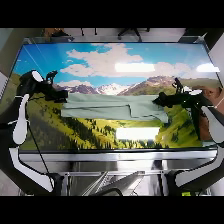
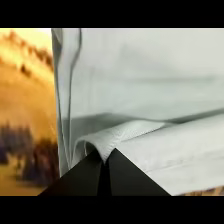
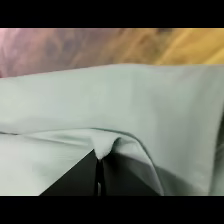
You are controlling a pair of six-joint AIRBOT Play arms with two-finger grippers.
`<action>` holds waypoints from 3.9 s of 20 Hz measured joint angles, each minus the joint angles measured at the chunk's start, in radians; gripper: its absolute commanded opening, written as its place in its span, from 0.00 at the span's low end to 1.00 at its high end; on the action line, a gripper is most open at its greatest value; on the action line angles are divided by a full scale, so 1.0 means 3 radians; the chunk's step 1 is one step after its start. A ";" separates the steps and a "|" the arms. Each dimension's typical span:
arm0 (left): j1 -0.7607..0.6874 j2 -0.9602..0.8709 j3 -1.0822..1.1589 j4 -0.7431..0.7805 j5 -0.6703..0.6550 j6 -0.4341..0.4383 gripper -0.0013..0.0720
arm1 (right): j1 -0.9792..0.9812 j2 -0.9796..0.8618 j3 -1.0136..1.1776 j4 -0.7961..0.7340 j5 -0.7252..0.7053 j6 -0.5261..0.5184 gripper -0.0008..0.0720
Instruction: Fold the shirts.
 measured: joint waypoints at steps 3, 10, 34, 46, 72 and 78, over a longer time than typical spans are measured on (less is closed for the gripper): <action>0.0000 -0.0226 0.0281 -0.0108 -0.0102 0.0003 0.95 | -0.0022 -0.0038 0.0173 -0.0039 0.0034 -0.0042 0.77; -0.0001 -0.0347 0.0961 -0.0576 -0.0497 0.0011 0.97 | -0.0441 0.0329 0.0395 -0.0387 0.0579 0.0038 0.97; -0.0478 -0.0359 0.1301 -0.0895 -0.0813 -0.0135 0.03 | -0.0383 -0.0263 0.0086 -0.0076 0.1030 -0.0346 0.04; -0.2031 -0.1012 0.1297 -0.0902 0.0309 -0.0318 0.04 | -0.0264 0.0354 0.0936 0.0041 0.1731 0.0095 0.04; -0.0061 0.1690 0.0940 -0.0889 -0.0285 -0.0137 0.04 | 0.2701 -0.0037 0.1177 0.0496 -0.0624 -0.0036 0.83; 0.0200 0.2213 0.0008 -0.0933 -0.0168 0.0025 0.04 | 0.3179 -0.0276 0.1177 0.1020 -0.1485 -0.0879 0.78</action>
